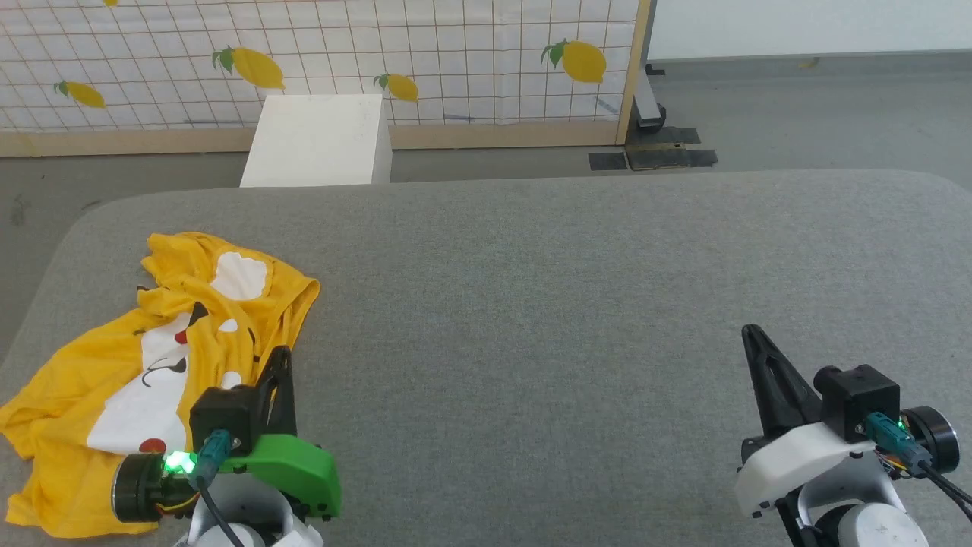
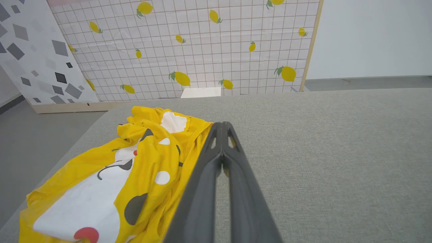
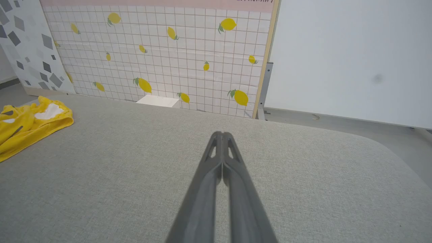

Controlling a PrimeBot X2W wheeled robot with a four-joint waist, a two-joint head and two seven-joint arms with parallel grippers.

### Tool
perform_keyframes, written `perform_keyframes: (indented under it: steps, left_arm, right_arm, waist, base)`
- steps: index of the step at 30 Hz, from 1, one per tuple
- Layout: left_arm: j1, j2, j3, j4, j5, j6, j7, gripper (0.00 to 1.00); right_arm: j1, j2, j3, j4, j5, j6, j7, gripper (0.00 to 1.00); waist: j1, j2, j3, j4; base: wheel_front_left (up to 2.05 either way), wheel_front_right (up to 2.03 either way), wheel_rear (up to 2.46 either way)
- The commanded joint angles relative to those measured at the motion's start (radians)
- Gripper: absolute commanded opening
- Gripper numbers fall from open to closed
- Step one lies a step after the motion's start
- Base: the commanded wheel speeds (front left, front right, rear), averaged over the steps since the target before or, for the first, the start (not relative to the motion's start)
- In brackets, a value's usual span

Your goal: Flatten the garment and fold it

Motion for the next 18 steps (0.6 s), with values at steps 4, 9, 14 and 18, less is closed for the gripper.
perform_keyframes:
  steps: [4,9,14,18]
  left_arm:
    - [0.0,0.0,-0.002,0.0,-0.004,0.0,0.0,1.0]
    - [0.0,0.0,-0.006,0.004,-0.011,0.002,-0.006,1.0]
    - [0.0,0.0,-0.013,0.013,-0.021,0.005,-0.017,1.0]
    - [-0.001,0.0,-0.018,0.02,-0.028,0.008,-0.025,1.0]
  right_arm:
    - [0.0,0.0,0.0,0.001,0.001,0.0,-0.001,1.0]
    - [0.002,0.0,-0.003,0.006,0.009,0.0,-0.007,1.0]
    - [0.005,0.0,-0.009,0.014,0.022,0.0,-0.017,1.0]
    - [0.007,0.0,-0.013,0.021,0.03,0.0,-0.025,1.0]
  waist:
    - [0.0,0.0,0.0,0.0]
    - [0.0,0.0,0.0,0.0]
    - [0.0,0.0,0.0,0.0]
    - [0.0,0.0,0.0,0.001]
  base:
    - [0.0,0.0,0.0]
    - [0.0,0.0,0.0]
    - [0.0,0.0,0.0]
    - [0.0,0.0,0.0]
